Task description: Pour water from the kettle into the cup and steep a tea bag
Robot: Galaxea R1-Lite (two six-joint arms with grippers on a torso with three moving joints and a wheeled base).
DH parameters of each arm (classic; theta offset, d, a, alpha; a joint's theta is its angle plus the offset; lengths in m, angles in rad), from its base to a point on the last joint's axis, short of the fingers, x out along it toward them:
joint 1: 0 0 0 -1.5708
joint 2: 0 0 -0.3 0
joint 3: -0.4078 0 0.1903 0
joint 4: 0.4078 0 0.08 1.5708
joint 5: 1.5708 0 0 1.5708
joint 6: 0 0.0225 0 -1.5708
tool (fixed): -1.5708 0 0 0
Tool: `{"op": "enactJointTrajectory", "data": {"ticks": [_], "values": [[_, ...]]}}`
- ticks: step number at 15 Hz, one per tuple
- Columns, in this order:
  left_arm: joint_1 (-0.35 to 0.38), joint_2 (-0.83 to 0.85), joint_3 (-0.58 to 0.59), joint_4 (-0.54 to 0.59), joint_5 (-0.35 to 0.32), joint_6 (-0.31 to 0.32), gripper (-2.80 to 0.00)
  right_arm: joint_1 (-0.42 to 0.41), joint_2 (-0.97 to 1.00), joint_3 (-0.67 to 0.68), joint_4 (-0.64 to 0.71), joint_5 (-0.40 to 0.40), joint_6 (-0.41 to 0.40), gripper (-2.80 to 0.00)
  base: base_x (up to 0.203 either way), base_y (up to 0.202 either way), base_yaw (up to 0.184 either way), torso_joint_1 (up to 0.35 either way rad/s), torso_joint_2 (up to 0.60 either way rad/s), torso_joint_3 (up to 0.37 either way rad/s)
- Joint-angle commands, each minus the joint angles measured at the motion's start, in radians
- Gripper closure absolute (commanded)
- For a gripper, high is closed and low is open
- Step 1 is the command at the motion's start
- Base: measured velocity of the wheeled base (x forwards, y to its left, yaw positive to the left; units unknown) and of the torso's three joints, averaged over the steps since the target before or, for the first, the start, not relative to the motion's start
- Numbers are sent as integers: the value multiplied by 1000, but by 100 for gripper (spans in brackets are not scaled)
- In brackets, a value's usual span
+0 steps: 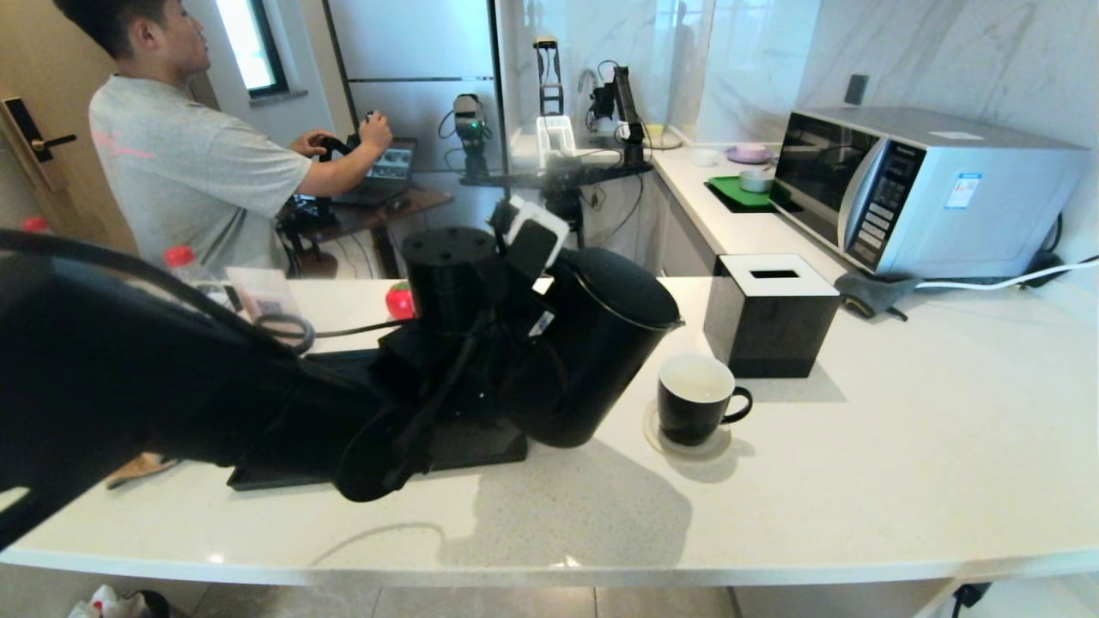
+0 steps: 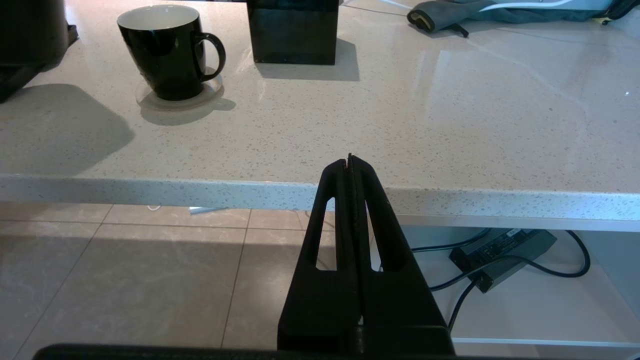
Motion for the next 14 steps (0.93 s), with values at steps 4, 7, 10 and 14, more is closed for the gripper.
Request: {"op": "enactJointTrajectory", "data": {"ticks": [4,7,10,14], "values": [[31,-142,154,-78,68,-42,0,0,1,0,0,0,-1,0,0,0,0,0,0,0],[66,-213,199,-93,85,-48,0,0,1,0,0,0,-1,0,0,0,0,0,0,0],[128,-313,261,-93,94,-49,0,0,1,0,0,0,-1,0,0,0,0,0,0,0],[257,-445,374,-91,98,-69,0,0,1,0,0,0,-1,0,0,0,0,0,0,0]]}}
